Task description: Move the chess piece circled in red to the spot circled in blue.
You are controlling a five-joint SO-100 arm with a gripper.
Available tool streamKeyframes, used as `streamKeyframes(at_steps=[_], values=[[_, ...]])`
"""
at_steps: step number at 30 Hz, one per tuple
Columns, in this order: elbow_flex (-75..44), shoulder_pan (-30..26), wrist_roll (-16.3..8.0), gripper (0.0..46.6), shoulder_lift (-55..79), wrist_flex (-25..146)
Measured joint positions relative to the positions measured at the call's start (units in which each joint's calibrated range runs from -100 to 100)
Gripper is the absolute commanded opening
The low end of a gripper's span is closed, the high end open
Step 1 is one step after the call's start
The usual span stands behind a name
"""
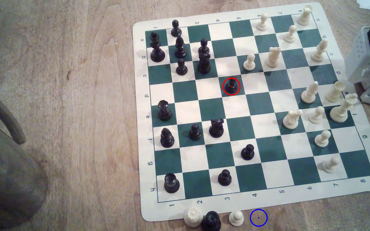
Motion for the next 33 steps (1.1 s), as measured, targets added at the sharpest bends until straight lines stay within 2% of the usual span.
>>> streamKeyframes(at_steps=[1,3,4,5,10,12,15,18,25,28,33], values=[[-0.1,-0.1,-0.5,8.3,0.1,0.7],[-0.1,-0.2,-3.0,9.1,1.0,1.8],[-0.1,-0.2,-4.7,7.3,2.3,2.1],[-0.1,-0.2,-5.2,5.2,2.9,2.2],[-0.6,-1.0,-5.4,10.4,9.8,3.0],[-4.2,-1.4,-5.4,9.3,14.7,5.3],[-12.6,-2.1,-3.9,9.7,24.7,12.8],[-18.0,-2.1,-3.4,16.8,33.5,17.8],[-25.7,-2.1,-3.4,19.8,49.4,25.7],[-29.6,-2.3,-4.2,20.8,59.7,29.0],[-30.6,-1.8,-5.4,27.0,66.3,29.2]])
